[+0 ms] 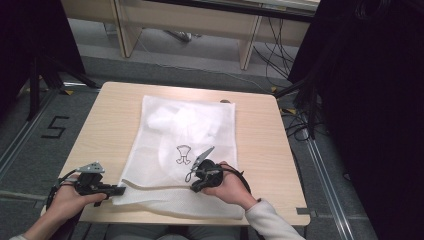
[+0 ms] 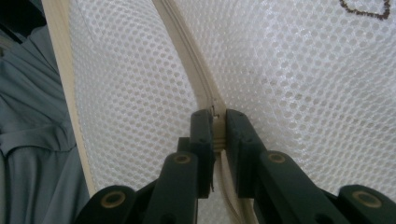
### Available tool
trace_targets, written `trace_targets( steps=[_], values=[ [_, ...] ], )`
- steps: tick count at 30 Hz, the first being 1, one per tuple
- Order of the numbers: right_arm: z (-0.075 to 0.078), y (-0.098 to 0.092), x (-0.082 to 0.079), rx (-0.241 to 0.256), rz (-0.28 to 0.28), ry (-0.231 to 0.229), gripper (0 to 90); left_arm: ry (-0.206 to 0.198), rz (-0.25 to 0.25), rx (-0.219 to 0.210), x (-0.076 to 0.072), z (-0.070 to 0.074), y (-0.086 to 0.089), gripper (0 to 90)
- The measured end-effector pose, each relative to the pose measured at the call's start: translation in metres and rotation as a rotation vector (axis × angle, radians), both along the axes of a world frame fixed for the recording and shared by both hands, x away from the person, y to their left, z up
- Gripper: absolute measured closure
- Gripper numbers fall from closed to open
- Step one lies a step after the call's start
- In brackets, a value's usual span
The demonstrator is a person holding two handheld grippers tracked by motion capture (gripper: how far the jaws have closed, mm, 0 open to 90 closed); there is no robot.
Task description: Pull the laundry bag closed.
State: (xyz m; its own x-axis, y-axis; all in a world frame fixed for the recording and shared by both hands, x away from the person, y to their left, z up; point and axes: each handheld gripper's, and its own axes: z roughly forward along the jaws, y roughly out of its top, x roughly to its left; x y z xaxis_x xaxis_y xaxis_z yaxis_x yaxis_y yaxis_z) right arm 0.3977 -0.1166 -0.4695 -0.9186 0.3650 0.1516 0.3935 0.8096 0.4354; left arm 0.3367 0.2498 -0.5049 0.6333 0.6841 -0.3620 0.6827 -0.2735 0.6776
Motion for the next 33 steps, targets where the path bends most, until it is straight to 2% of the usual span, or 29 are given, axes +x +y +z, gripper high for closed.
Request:
trace_targets(
  steps=[5, 6, 7, 10, 28, 29, 33],
  values=[
    [0.001, -0.001, -0.001, -0.011, -0.007, -0.015, 82.2, -0.003, 0.004, 0.001, 0.0, 0.0, 0.0, 84.7],
    [0.001, -0.002, 0.0, -0.007, 0.006, -0.014, 82.2, 0.0, 0.004, 0.009, 0.0, 0.0, 0.0, 84.7],
    [0.002, -0.002, -0.001, -0.002, 0.002, -0.001, 82.2, 0.005, -0.002, 0.012, 0.0, 0.001, 0.0, 84.7],
    [0.002, -0.003, -0.001, -0.008, -0.004, -0.005, 82.2, 0.012, -0.011, 0.009, 0.0, 0.001, 0.001, 84.8],
    [0.004, -0.014, -0.003, -0.01, -0.028, -0.003, 82.2, 0.014, -0.009, 0.01, 0.0, 0.001, 0.001, 84.7],
    [0.004, -0.015, -0.003, -0.01, -0.029, 0.001, 82.2, 0.001, 0.006, 0.001, 0.0, 0.0, 0.0, 84.8],
    [0.004, -0.018, -0.003, -0.006, -0.023, -0.006, 82.2, 0.013, -0.008, 0.011, 0.0, 0.001, 0.001, 84.7]
  ],
)
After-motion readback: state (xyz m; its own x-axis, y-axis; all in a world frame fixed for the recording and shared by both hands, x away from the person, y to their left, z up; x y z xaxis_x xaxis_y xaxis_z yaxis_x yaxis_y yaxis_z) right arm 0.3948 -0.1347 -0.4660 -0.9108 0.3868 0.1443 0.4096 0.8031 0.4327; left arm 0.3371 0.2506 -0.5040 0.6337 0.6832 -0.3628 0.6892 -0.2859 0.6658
